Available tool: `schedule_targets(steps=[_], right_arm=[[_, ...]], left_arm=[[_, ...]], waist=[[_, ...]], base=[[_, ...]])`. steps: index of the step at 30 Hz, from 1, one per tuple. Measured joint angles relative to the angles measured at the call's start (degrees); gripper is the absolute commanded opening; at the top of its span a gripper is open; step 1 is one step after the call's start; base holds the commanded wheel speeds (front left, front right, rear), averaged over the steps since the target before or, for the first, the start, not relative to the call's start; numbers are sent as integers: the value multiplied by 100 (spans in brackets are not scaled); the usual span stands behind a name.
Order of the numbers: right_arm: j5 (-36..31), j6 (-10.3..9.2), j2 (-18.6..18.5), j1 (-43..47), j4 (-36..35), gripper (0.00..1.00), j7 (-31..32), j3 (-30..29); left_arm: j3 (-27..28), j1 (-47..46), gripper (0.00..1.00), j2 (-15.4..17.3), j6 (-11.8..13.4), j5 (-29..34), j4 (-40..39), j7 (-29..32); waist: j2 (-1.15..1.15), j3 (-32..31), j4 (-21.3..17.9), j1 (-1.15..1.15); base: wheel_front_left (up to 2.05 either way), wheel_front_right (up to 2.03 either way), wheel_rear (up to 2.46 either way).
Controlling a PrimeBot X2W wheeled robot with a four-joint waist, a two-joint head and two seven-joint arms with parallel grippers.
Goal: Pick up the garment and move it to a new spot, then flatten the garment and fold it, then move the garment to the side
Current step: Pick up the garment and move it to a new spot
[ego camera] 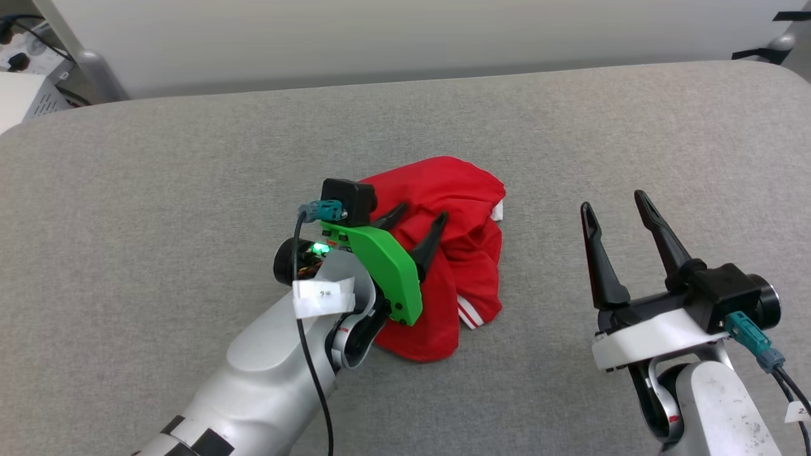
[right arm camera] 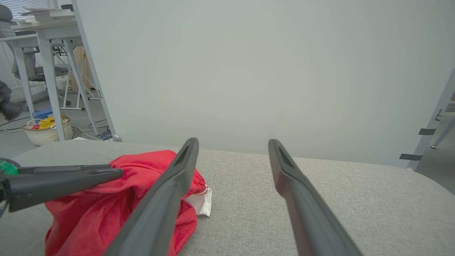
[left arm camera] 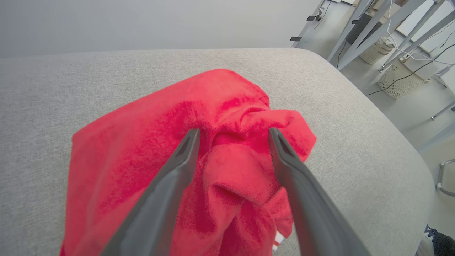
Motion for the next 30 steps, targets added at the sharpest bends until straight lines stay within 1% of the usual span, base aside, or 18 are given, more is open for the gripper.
schedule_targets(steps=[6, 7, 9, 10, 14, 16, 19, 20, 23, 24, 25, 26, 28, 30], right_arm=[[-46, 0, 0, 138, 54, 100, 0, -69], [-51, 0, 2, 158, 58, 100, 0, -83], [-57, 0, 1, 226, 74, 100, 0, -119], [-66, 0, 3, 260, 77, 100, 0, -144], [-115, 0, 2, 419, 69, 100, 0, -209], [-149, 0, 3, 508, 60, 100, 0, -277], [-166, 0, 1, 600, 33, 100, 0, -378], [-182, 0, -1, 616, 24, 100, 0, -383], [-207, 0, 5, 684, 4, 100, 0, -374], [-207, 0, 5, 701, 1, 100, 0, -376], [-207, 0, 5, 726, -5, 100, 0, -374], [-208, 0, 5, 746, -10, 100, 0, -378], [-208, 0, 4, 786, -18, 100, 0, -386], [-209, 0, 4, 804, -23, 100, 0, -397]], left_arm=[[11, -33, 100, 93, -189, 269, 142, -635], [10, -44, 100, 142, -191, 319, 122, -755], [14, -83, 100, 364, -176, 613, 16, -1017], [67, -78, 100, 472, -170, 631, -62, -1093], [244, 37, 100, 918, -25, 867, -508, -1257], [401, 293, 100, 1160, 32, 894, -805, -1276], [749, 812, 100, 1414, 96, 896, -1272, -1310], [879, 995, 100, 1507, 133, 1001, -1468, -1310], [1390, 1562, 100, 1655, 286, 1329, -2006, -1312], [1541, 1782, 100, 1686, 325, 1495, -2186, -1311], [1913, 2253, 100, 1631, 372, 1646, -2505, -1311], [2082, 2516, 100, 1584, 376, 1711, -2662, -1311], [2310, 2943, 100, 1516, 379, 2022, -2883, -1311], [2524, 3294, 100, 1363, 379, 2243, -3065, -1311]], waist=[[0, -156, 186, 0], [0, -194, 219, 0], [0, -291, 301, 0], [0, -345, 346, 0], [0, -513, 533, 0], [0, -598, 648, 0], [0, -687, 814, 0], [0, -712, 871, 0], [0, -781, 991, 0], [0, -808, 1018, 0], [0, -855, 1047, 0], [0, -874, 1054, 0], [0, -884, 1047, 0], [0, -884, 1035, 0]], base=[[0, 0, 0], [0, 0, 0], [0, 0, 0], [0, 0, 0], [0, 0, 0], [0, 0, 0], [0, 0, 0], [0, 0, 0], [0, 0, 0], [0, 0, 0], [0, 0, 0], [0, 0, 0], [0, 0, 0], [0, 0, 0]])
